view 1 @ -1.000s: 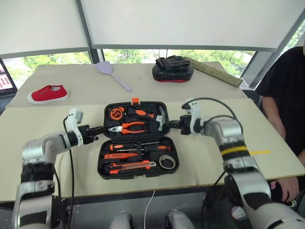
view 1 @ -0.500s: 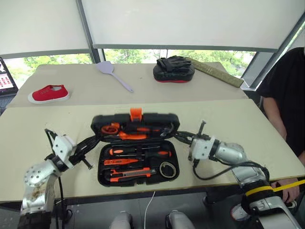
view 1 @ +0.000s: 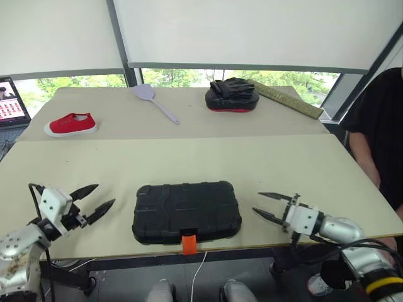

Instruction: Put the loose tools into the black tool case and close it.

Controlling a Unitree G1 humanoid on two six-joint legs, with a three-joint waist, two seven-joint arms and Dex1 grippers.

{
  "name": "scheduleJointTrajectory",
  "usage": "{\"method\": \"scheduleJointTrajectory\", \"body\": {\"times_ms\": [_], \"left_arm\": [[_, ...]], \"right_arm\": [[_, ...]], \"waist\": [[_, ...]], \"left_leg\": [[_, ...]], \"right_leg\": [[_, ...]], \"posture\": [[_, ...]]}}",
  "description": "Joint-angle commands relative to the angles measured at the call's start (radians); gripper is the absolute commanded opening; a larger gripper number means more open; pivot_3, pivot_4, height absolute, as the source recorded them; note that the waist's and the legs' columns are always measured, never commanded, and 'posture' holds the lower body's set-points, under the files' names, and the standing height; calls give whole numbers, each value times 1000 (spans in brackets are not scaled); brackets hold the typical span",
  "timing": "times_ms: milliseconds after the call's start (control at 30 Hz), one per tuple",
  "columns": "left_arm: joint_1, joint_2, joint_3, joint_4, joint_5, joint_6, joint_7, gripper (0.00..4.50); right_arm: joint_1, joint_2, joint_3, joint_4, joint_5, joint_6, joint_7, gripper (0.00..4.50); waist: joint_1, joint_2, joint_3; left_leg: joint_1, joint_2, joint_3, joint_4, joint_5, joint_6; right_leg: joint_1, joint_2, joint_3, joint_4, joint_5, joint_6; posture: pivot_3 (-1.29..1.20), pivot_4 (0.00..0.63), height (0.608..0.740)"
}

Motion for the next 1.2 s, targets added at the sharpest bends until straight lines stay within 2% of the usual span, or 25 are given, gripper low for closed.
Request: {"method": "scheduleJointTrajectory", "body": {"times_ms": [33, 100, 200, 367, 500, 600, 767, 967, 1100, 1200], "left_arm": [[-122, 16, -49, 14, 2, 71, 2, 1936], [-202, 13, -102, 38, 32, 102, -4, 1175], [-310, 5, -188, 93, 84, 138, -26, 64], [-429, 18, -308, 233, 169, 159, -117, 27], [-464, 28, -337, 295, 188, 187, -167, 27], [-438, 41, -332, 303, 182, 202, -199, 27], [-350, 59, -284, 230, 140, 265, -189, 27], [-244, 61, -136, 135, 47, 329, -124, 27], [-235, 76, -52, 50, -42, 352, -154, 27], [-243, 94, -75, -59, -84, 407, -196, 27]], "right_arm": [[65, -72, 1, -223, 142, 207, 117, 809], [84, -89, 32, -298, 133, 293, 147, 92], [53, -45, 83, -358, 95, 396, 147, 0], [-55, 48, 172, -349, -5, 532, 151, 0], [-137, 145, 198, -304, -73, 540, 134, 0], [-222, 228, 195, -219, -130, 529, 99, 0], [-333, 323, 172, -23, -201, 472, 56, 0], [-454, 379, 130, 196, -225, 380, 52, 0], [-428, 367, 79, 193, -163, 359, 106, 0], [-366, 344, 43, 130, -89, 370, 183, 0]], "waist": [[-1, -1, -1], [-2, -2, -1], [-5, -3, -1], [-11, -3, -1], [-9, -5, 0], [-11, -6, 1], [-10, -6, 1], [-8, -6, 1], [-1, -6, 1], [2, -6, 1]], "left_leg": [[0, 0, 0, 0, 0, 0], [1, 0, 0, 0, 0, 0], [0, 1, 0, 0, 0, 0], [-1, 1, 0, 0, 0, 0], [-3, 1, -1, 0, 0, 0], [-4, 2, 0, 1, 0, 0], [-4, 2, 0, 1, 0, 0], [-6, 2, 0, 1, 0, 0], [-7, 2, 0, 1, 0, 0], [-7, 2, 0, 1, 0, 0]], "right_leg": [[0, 0, 0, 0, 0, 0], [0, 1, 0, 0, 0, 0], [-1, 3, 0, 0, -1, 2], [-3, 4, 1, 0, -1, 2], [-5, 5, 1, 0, -1, -1], [-6, 5, 1, 0, 0, -2], [-6, 5, 1, 1, 1, -2], [-7, 5, 0, 1, 1, -2], [-7, 4, -1, 1, 1, -2], [-6, 3, -1, 1, 1, -2]], "posture": [[0, 150, 740], [0, 150, 740], [0, 150, 740], [0, 150, 740], [0, 150, 740], [0, 150, 740], [0, 150, 740], [0, 150, 740], [0, 150, 740], [0, 150, 740]]}}
